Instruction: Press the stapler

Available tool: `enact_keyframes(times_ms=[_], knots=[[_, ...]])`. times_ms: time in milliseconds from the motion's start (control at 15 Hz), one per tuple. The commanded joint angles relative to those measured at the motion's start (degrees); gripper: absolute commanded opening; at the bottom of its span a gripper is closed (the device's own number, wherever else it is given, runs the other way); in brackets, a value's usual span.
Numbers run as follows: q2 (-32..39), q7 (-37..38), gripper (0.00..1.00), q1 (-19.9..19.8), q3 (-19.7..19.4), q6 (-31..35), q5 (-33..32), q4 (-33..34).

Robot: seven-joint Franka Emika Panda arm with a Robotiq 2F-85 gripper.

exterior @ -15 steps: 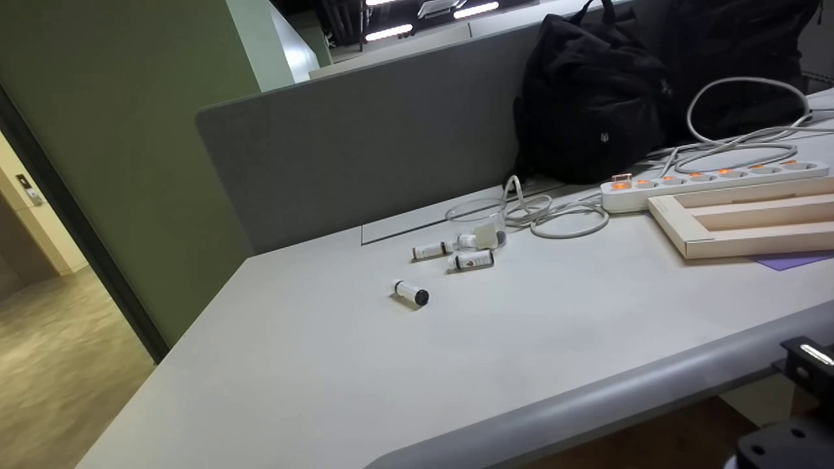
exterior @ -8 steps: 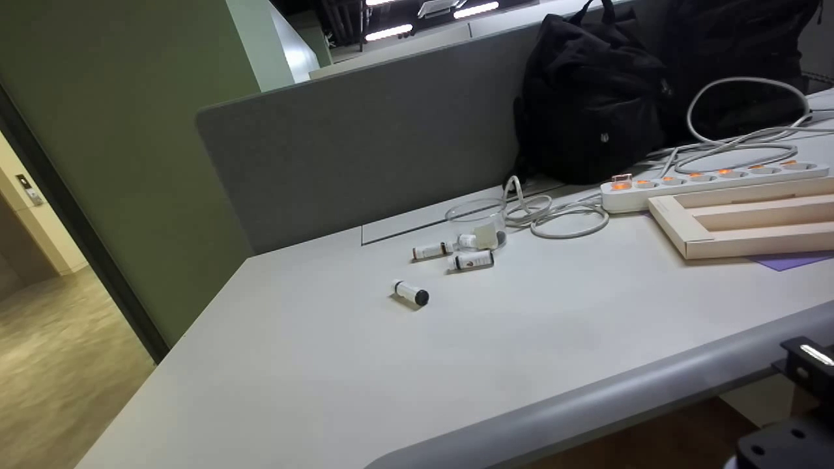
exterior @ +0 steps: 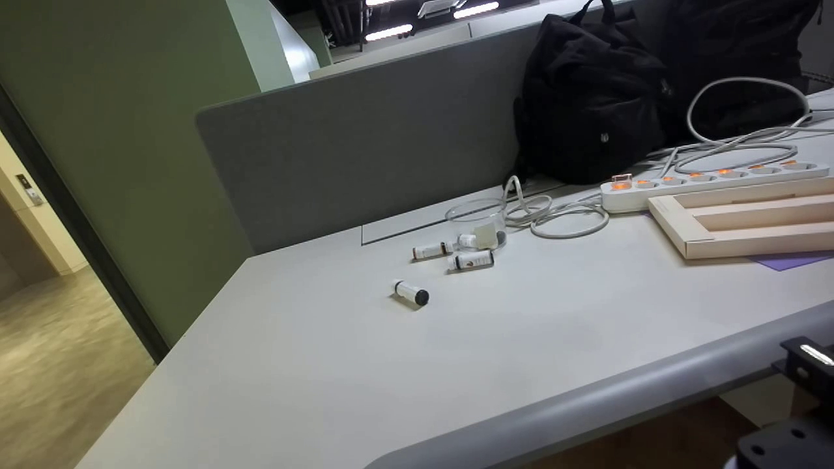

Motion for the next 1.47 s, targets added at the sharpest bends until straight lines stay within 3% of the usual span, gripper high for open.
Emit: enact_keyframes(times_ms=[0,733,1400], knots=[[-0.78,-2.60,0.00,-1.64,1.51,-2.99,2.60,0.95],[0.34,-5.07,0.00,-1.62,1.23,-0.76,2.99,0.20],[3.93,-1.56,0.00,0.43,-0.86,2.77,-1.02,1.20]])
